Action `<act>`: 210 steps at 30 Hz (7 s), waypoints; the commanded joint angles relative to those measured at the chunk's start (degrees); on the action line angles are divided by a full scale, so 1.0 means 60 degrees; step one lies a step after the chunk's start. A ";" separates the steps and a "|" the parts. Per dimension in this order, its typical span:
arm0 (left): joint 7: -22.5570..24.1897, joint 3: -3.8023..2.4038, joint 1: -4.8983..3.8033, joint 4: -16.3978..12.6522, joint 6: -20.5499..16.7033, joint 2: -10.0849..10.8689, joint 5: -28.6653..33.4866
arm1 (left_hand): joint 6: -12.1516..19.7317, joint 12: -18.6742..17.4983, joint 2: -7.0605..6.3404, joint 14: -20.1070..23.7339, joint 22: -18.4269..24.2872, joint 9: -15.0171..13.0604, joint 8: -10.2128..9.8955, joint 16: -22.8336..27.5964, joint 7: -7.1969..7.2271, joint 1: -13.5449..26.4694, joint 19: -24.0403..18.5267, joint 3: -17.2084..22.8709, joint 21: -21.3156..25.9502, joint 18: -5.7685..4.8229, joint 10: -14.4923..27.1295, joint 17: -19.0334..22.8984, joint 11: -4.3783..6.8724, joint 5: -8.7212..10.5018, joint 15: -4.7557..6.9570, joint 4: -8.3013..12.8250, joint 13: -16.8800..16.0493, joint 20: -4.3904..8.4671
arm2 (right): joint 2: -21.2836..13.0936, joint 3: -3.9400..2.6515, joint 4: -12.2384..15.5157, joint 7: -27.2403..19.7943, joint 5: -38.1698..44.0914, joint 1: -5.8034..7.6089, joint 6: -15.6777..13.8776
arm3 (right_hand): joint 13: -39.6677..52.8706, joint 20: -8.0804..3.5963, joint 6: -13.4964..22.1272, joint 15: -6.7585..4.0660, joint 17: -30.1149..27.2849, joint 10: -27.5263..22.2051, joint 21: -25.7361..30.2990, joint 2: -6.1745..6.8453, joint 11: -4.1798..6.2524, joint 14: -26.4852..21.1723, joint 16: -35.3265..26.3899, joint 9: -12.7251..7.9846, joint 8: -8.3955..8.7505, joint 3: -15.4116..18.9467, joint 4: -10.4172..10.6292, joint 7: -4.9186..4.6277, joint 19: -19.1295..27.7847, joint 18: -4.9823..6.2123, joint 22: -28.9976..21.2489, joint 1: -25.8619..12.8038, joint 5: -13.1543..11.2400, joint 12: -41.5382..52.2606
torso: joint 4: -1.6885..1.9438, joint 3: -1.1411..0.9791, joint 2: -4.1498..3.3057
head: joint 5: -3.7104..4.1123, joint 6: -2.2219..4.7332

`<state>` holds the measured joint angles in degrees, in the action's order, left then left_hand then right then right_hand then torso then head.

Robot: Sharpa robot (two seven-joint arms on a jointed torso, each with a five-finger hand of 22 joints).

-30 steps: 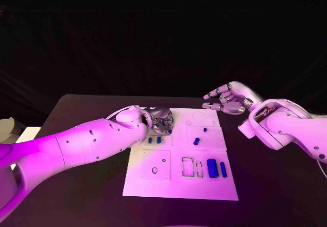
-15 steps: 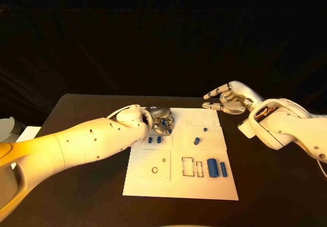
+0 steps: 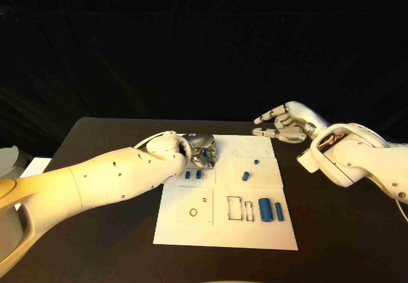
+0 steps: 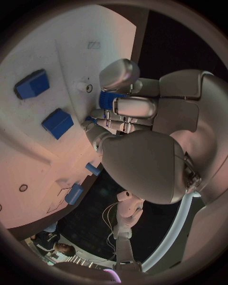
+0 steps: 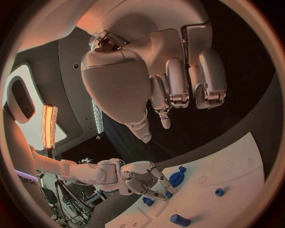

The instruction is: Assemble the parts on the task board

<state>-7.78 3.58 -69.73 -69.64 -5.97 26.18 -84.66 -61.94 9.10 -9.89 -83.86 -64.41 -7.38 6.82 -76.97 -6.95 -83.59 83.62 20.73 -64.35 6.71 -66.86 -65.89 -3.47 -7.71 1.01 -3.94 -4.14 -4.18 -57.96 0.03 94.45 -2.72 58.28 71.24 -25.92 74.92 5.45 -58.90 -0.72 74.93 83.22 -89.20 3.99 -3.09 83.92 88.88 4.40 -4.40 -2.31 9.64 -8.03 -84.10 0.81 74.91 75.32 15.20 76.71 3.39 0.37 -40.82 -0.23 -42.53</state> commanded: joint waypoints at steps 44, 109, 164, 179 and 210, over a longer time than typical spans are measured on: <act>0.0086 -0.0254 0.0029 -0.0844 -0.0921 0.0699 0.0646 | -0.0693 -0.0313 0.0243 -0.0364 -0.0184 0.0138 -0.0226 -0.0206 -0.0049 0.0224 0.0169 0.0970 -0.0055 -0.0186 -0.0751 0.0099 0.0047 -0.0037 0.0124 0.0486 -0.0052 0.0078 | 0.0074 -0.0001 -0.0118 -0.0102 -0.0008 -0.0032 0.0132 | 0.1111 -0.0058 -0.0079 -0.0055 0.2141 -0.0014 0.0027 -0.0076 0.0008 0.0922 -0.0047 -0.0002 0.0044 0.0080 0.0006 0.0022 -0.0815 -0.0063 0.2239 0.0012 0.0061 0.0002 | 0.0026 0.0003 0.0013 | -0.0068 0.0187; -0.0165 -0.0277 0.0103 -0.1029 -0.0034 0.1562 0.1242 | -0.0764 -0.0366 0.0183 -0.0357 -0.0208 0.0154 -0.0256 -0.0222 -0.0041 0.0325 0.0173 0.1032 -0.0069 -0.0187 -0.0836 0.0129 0.0050 -0.0040 0.0120 0.0541 -0.0070 0.0069 | 0.0107 0.0001 -0.0165 -0.0125 -0.0039 -0.0121 0.0145 | 0.1109 -0.0059 -0.0091 -0.0057 0.2147 -0.0014 0.0026 -0.0082 0.0010 0.0924 -0.0043 0.0000 0.0038 0.0091 0.0011 0.0025 -0.0817 -0.0063 0.2242 0.0015 0.0062 -0.0001 | -0.0004 -0.0003 -0.0003 | -0.0060 0.0007; 0.2014 -0.0305 0.0112 -0.1365 -0.2456 0.2571 0.7843 | 0.0336 -0.0717 -0.0065 0.1164 0.2940 0.0580 -0.0333 0.1760 -0.0587 0.0756 -0.1549 0.1848 0.3829 0.0512 0.0158 0.3901 -0.0463 -0.0050 -0.0298 0.0836 0.0041 -0.0334 | 0.0092 0.0002 -0.0447 0.1273 0.2993 -0.0121 0.1785 | -0.7750 -0.0041 -0.0534 0.0002 0.1326 -0.3007 0.0491 0.0208 -0.0071 0.0735 -0.0668 0.0007 0.0040 -0.1218 -0.0157 0.0043 -0.0406 0.0115 0.1540 0.1826 -0.0279 -1.0746 | -0.0040 0.0001 -0.0003 | 0.0126 0.0164; 0.4866 -0.0215 0.0404 -0.2730 -0.0817 0.3704 1.5896 | 0.0009 0.1031 0.0354 0.2219 0.3492 0.0565 0.0040 0.2331 -0.0324 0.1095 -0.2407 0.0822 0.4752 0.0610 -0.0216 0.5158 -0.0140 -0.0298 -0.0144 0.0809 -0.0839 -0.0229 | 0.0572 0.0130 -0.0459 0.2818 0.7134 -0.0342 0.2882 | -0.9898 -0.0019 -0.0979 -0.0015 0.1268 -0.2395 0.0678 0.0752 -0.0038 0.0741 -0.0731 0.0004 0.0099 -0.2488 -0.0096 0.0225 -0.0287 0.0176 0.1291 0.1833 -0.1576 -1.1943 | 0.0021 0.0039 0.0031 | 0.0461 0.0325; 0.5121 -0.0209 0.0527 -0.3752 -0.0854 0.4284 1.6367 | 0.0231 0.1611 0.0504 0.2294 0.3636 0.0583 0.0082 0.2162 -0.0375 0.1259 -0.2324 0.0375 0.4930 0.0622 0.0266 0.5258 -0.0189 -0.0326 -0.0183 0.0738 -0.1094 -0.0280 | 0.1434 0.0196 -0.1063 0.2637 0.7842 -0.0808 0.3469 | -1.1176 -0.0200 -0.0980 -0.0222 0.1016 -0.2656 0.1090 0.0760 0.0056 0.0712 -0.0943 -0.0007 0.0097 -0.3360 -0.0036 0.0389 -0.0055 0.0304 0.0750 0.1527 -0.1598 -1.2167 | 0.0000 0.0029 0.0013 | 0.0486 0.0179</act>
<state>22.19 2.35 -66.57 -91.96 -11.53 51.88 12.99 -60.98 18.63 -7.39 -70.42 -42.66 -3.97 7.04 -63.63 -9.28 -75.98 69.60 23.37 -35.16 9.36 -65.51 -34.39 -4.59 -9.47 -0.12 0.47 -10.65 -5.72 -49.54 1.11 88.12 13.86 104.39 66.61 -6.79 7.93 4.50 -64.78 -1.66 74.90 67.14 -82.99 8.95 -2.98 84.02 83.56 4.31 -3.84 -22.00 9.40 -5.99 -84.01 1.71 74.92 84.49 5.74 3.93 3.35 0.53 -40.75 2.67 -41.41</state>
